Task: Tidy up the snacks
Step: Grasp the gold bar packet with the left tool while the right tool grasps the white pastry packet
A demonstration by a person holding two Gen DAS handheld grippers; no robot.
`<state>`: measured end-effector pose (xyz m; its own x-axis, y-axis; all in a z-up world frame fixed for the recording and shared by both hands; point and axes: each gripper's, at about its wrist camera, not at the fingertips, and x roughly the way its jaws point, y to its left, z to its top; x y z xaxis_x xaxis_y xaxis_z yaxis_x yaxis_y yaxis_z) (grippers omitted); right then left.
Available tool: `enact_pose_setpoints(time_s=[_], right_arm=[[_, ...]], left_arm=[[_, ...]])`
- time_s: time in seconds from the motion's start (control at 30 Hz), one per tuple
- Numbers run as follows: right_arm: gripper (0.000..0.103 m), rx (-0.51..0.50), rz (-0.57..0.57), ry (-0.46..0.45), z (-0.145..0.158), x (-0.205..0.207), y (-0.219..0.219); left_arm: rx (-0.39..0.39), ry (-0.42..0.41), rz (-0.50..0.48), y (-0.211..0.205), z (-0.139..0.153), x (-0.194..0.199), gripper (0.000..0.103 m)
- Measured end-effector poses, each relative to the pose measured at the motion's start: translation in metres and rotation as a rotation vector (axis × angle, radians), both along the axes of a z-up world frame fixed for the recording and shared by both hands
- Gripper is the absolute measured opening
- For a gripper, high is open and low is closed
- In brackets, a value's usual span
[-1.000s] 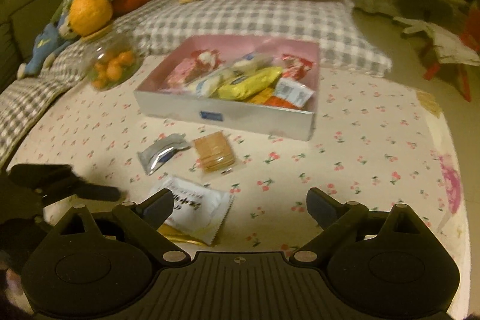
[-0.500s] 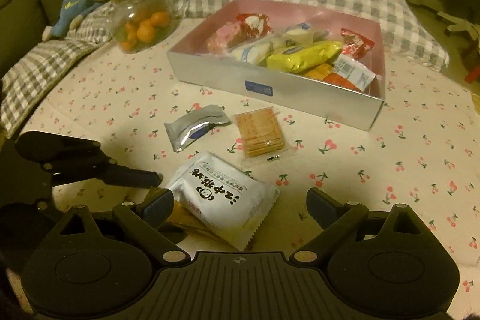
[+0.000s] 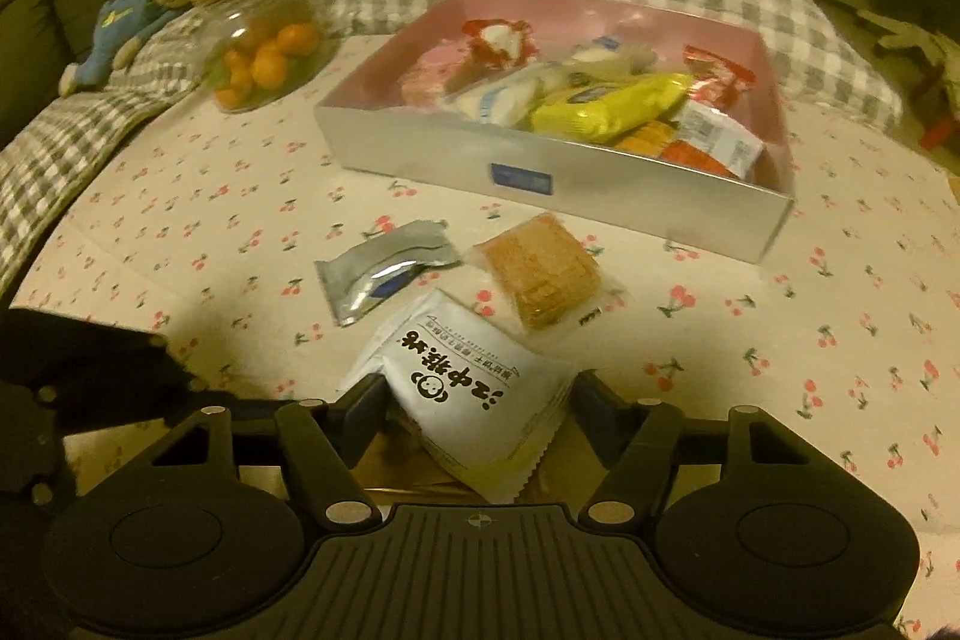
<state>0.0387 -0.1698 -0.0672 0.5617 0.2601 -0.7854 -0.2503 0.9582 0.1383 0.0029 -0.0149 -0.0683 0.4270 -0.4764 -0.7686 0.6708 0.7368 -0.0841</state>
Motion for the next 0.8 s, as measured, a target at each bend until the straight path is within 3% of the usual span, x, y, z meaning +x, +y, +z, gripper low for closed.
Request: enact_pose_setpoints(time_s=[0.3, 0.4, 0.5, 0.6, 0.7, 0.8], right_arm=[[0.066, -0.027, -0.147, 0.049, -0.001, 0.002, -0.031], [0.066, -0.048, -0.169, 0.045, -0.001, -0.001, -0.039], [0.064, -0.055, -0.174, 0.046, -0.002, -0.005, -0.045], [0.070, -0.072, -0.107, 0.036, 0.000, -0.009, -0.042], [0.076, -0.128, 0.038, -0.005, 0.002, -0.013, -0.033], [0.079, -0.188, 0.111, -0.046, 0.003, -0.013, -0.025]], left_arm=[[0.036, 0.019, 0.060, 0.012, 0.002, 0.000, 0.034], [0.083, 0.009, 0.085, 0.019, 0.003, 0.001, 0.034], [0.079, 0.030, 0.082, 0.026, 0.004, 0.004, 0.035], [0.068, 0.045, 0.056, 0.028, 0.005, 0.006, 0.038], [0.060, 0.046, 0.021, 0.024, 0.005, 0.007, 0.052], [0.067, 0.041, 0.008, 0.017, 0.004, 0.007, 0.056]])
